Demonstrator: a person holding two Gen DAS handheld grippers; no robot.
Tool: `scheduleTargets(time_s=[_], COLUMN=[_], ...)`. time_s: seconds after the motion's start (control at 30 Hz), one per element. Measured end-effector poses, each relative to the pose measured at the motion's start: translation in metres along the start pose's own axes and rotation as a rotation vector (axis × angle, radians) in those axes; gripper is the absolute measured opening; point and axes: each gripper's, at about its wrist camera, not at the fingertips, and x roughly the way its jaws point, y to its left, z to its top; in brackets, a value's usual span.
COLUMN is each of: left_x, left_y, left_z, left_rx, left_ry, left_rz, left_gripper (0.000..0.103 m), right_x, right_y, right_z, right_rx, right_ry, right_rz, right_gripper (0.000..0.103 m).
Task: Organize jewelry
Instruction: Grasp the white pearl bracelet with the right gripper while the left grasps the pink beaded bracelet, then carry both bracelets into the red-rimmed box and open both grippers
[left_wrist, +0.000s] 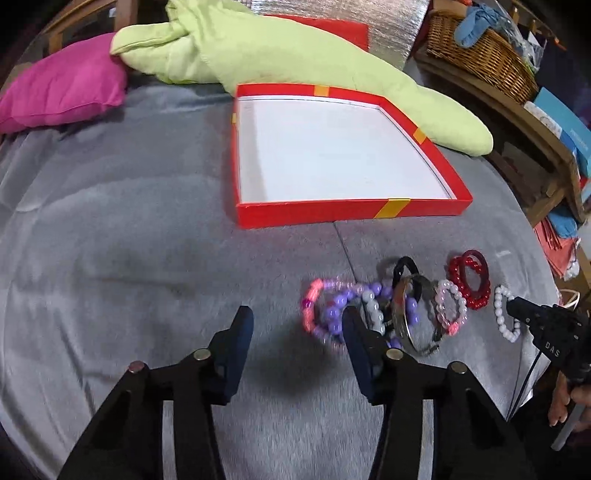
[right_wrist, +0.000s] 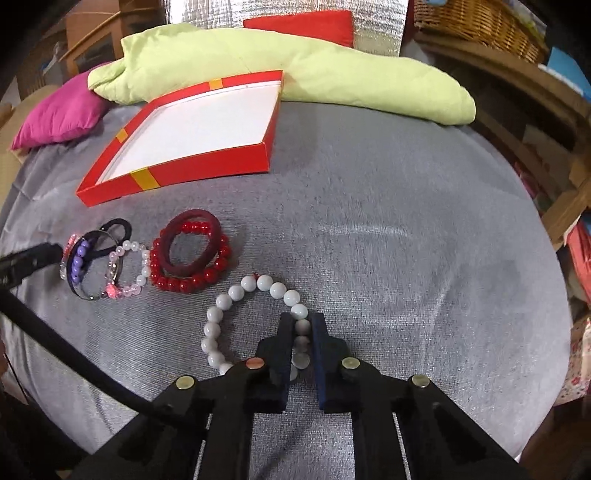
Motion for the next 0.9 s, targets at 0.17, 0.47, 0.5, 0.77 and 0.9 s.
scheduleTargets(time_s=[0.17,0.47,0.5,0.77,0.9], left_x=[0.012,0.012,0.009,-0.024,-0.037], left_y=[-0.004,-0.009,-0.008,-0.01,-0.013], left_z=[0.006,0.014,0.016,0.028,0.036], left_rx=[0.043,0.07,0.067,0.078,0.088], left_ry=[0.008,-0.022,-0.037,-0.174,-0.241], left_rz=[0.01,-0.007,-0.01,-0.044,-0.062], left_gripper=[0.024,0.008,0.007,0.007,0.007], right_x=[0.002,-0.014,-0.019,-0.04,-0.043], right_y=[0.004,0.0,-0.001,-0.005,-0.003], right_z=[0.001,0.012,0.013,0.028,0.042], right_rx=[-0.009,0.054,0.06,0.112,0.137], right_ry=[-0.026,-0.126,-0.148,-0.262,-0.298], right_rz=[-0.015,0.055,0.061,0.117,0.16], right_gripper=[0.011,0.01,0.01,0.01,0.01])
